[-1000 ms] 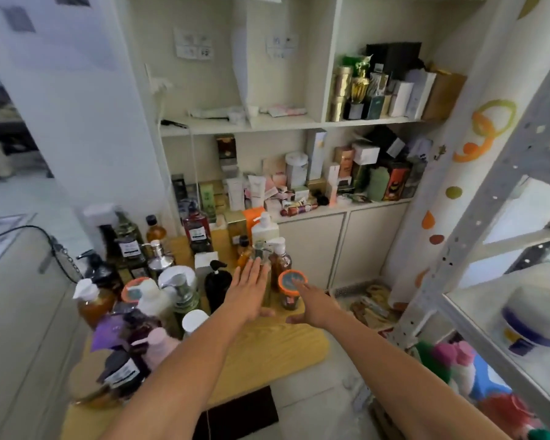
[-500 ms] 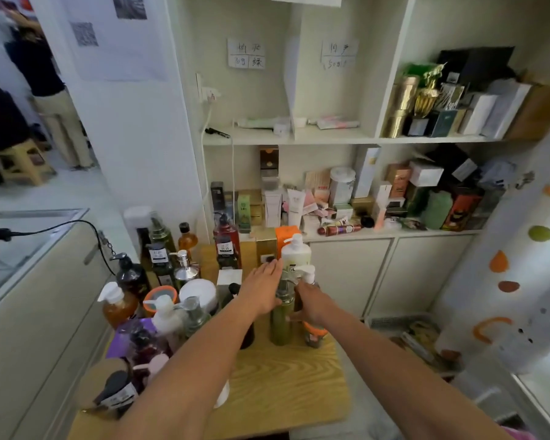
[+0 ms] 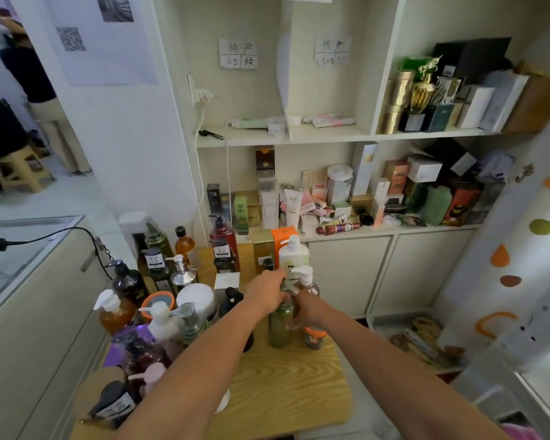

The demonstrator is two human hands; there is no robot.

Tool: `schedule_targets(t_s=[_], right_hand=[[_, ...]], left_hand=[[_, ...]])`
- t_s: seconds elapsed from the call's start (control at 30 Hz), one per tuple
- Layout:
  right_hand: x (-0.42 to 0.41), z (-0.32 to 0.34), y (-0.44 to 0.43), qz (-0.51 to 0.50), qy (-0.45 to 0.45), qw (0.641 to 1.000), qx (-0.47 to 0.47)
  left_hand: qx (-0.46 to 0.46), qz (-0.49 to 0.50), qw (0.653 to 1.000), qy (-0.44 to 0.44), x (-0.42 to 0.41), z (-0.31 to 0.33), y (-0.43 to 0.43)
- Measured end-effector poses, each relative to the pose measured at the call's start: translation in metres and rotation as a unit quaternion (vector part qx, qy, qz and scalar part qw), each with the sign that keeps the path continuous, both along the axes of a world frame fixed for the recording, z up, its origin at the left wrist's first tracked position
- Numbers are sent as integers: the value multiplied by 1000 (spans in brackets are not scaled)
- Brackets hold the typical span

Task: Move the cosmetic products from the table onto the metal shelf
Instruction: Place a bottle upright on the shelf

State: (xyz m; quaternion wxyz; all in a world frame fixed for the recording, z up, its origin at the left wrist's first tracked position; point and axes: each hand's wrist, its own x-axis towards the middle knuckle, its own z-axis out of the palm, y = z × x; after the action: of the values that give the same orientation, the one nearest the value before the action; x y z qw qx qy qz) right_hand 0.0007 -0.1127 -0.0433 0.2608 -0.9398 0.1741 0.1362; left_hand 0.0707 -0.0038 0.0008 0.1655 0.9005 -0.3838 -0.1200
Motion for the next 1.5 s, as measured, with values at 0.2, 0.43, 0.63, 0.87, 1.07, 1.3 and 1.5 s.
schedule_targets(t_s=[0.2,0.43,0.63,0.87,1.07,1.3,1.5], right_hand=[[-18,9,13,-24,27,999,21],[-50,10,37,-90,-43,987,129],[-97,17,42,-185,-47,942,277],[-184,10,31,-331,-86,895,287],[-269,30,15,-465,-140,842,234],[-368,48,-9,-594,-213,757,170],[-423,53,-11,-699,-230,675,47]], left_hand=[[-2,-12,1000,0,-9,10,10],[36,-73,996,29,-14,59,12],[-4,-139,988,72,-42,98,2],[-102,-216,957,168,-98,136,-32],[-148,-324,922,149,-184,138,-71],[-194,-454,863,110,-286,157,-106],[-223,-506,823,131,-349,157,-123]])
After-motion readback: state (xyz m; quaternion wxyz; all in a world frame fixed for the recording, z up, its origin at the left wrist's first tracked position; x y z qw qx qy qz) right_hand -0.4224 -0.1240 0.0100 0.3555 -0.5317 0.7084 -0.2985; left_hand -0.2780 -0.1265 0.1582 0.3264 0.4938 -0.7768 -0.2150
